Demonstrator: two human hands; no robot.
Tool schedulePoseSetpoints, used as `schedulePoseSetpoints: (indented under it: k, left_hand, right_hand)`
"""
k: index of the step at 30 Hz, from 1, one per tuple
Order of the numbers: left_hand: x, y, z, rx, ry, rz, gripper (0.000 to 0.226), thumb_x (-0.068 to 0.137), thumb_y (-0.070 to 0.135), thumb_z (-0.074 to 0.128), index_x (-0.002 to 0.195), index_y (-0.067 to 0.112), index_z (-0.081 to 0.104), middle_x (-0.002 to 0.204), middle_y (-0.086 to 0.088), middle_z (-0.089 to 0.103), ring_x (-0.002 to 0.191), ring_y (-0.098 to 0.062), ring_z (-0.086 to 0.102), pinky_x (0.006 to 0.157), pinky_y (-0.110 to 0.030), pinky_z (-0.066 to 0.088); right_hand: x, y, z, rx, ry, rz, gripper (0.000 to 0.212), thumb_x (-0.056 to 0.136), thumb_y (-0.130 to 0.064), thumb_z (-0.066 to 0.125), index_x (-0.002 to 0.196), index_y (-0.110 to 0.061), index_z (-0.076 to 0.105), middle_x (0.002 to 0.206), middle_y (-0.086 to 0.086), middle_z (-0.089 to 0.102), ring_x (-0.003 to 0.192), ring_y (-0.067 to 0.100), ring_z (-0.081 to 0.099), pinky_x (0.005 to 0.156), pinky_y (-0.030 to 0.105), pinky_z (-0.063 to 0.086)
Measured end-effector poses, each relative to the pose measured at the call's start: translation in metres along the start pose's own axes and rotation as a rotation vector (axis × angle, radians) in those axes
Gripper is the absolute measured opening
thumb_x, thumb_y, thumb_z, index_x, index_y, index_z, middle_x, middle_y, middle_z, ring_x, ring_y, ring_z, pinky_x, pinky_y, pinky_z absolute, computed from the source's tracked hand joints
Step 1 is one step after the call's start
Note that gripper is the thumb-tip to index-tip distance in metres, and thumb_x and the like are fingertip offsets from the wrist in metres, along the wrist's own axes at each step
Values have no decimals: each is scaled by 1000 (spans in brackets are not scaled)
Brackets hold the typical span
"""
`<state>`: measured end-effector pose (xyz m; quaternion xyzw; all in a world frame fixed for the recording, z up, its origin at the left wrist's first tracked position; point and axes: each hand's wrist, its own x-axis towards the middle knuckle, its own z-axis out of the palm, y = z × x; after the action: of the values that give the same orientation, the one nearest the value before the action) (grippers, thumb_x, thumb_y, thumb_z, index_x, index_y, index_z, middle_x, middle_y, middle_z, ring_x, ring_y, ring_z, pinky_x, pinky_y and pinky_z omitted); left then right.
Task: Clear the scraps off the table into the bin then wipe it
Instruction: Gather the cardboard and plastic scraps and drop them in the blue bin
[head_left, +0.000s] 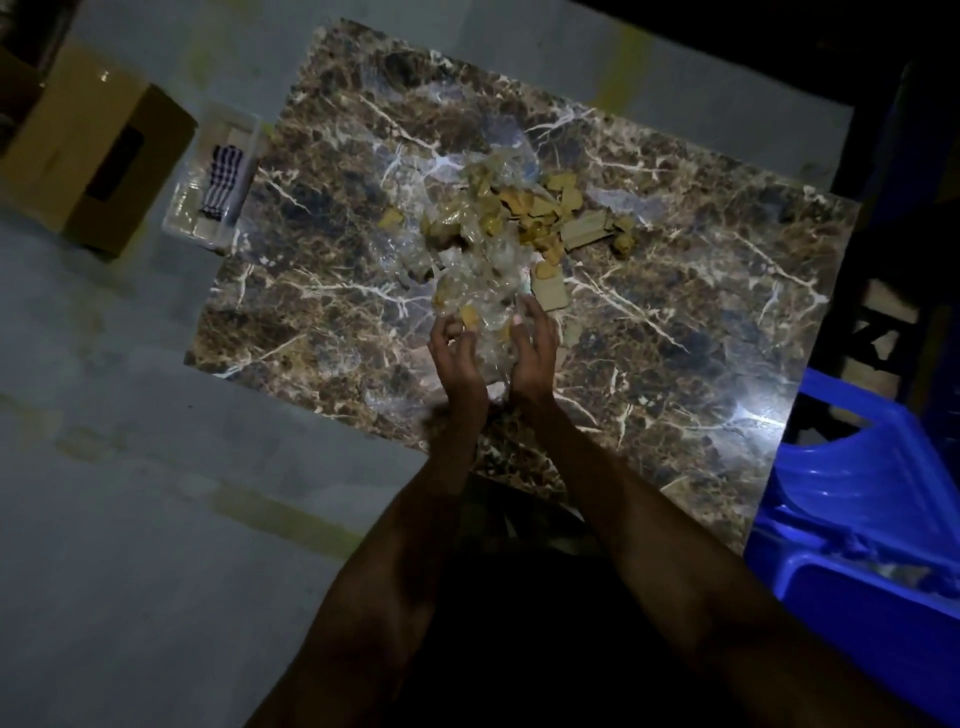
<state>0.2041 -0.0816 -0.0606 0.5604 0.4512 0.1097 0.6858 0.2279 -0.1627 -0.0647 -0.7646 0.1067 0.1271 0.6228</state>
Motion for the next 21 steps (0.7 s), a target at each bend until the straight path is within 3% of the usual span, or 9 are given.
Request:
schedulePoseSetpoints:
  k: [2, 3, 6, 9, 12, 15, 18, 21]
  left_hand:
    - [-6, 8, 5, -57, 35, -38, 49, 94, 20, 59, 141, 7, 50, 126, -16, 60, 105, -22, 60, 87, -28, 51]
    - [-8, 8, 7, -79, 43, -45, 50, 96, 17, 58, 144, 5, 49, 128, -14, 61, 104, -20, 62, 88, -27, 52]
    - [-14, 13, 15, -122, 13, -102, 44, 102, 17, 55, 144, 3, 53, 141, -16, 60, 125, -26, 59, 103, -35, 49]
    - [-23, 21, 23, -109, -31, -131, 41, 103, 35, 57, 134, 10, 65, 140, -14, 60, 129, -24, 58, 93, -23, 52]
    - [-29, 27, 28, -74, -2, -115, 35, 87, 57, 63, 112, 35, 73, 135, -5, 55, 125, -20, 57, 103, -39, 50]
    - [-28, 28, 31, -33, 2, -61, 22, 85, 60, 62, 96, 44, 72, 127, 2, 57, 122, -20, 56, 106, -51, 47]
    - [-34, 34, 33, -6, 21, -22, 17, 91, 52, 60, 96, 40, 70, 122, 13, 56, 120, -16, 54, 106, -48, 45]
    - [-44, 40, 35, 10, 22, -1, 19, 92, 47, 60, 103, 37, 71, 127, 14, 61, 119, -11, 56, 103, -43, 46]
  right_hand:
    - [2, -8, -2, 158, 22, 74, 38, 106, -30, 52, 139, -13, 61, 139, -4, 60, 133, 10, 54, 112, 36, 45]
    - [3, -13, -4, 209, 23, 98, 36, 106, -28, 53, 135, -10, 63, 136, 2, 63, 129, 12, 58, 106, 34, 48]
    - [4, -26, -7, 265, 10, 106, 27, 109, -18, 52, 127, -3, 66, 127, 6, 68, 121, 13, 63, 98, 22, 49]
    - [1, -31, -5, 312, 39, 108, 29, 108, -18, 54, 129, -2, 65, 133, 11, 66, 126, 19, 60, 101, 25, 48]
    - [-7, -39, -4, 289, 38, 108, 29, 108, -14, 52, 133, -7, 64, 133, -1, 64, 128, 12, 57, 103, 20, 47]
    - [-14, -45, -5, 305, 21, 109, 29, 107, -15, 52, 134, -12, 63, 131, -11, 62, 126, 6, 57, 104, 20, 47]
    - [-16, -47, -6, 327, -4, 95, 25, 105, -20, 53, 126, -24, 65, 132, -4, 65, 127, 15, 59, 107, 33, 48]
    - [-18, -49, -10, 343, 7, 103, 21, 105, -19, 55, 119, -30, 66, 129, -2, 66, 123, 18, 61, 102, 34, 48]
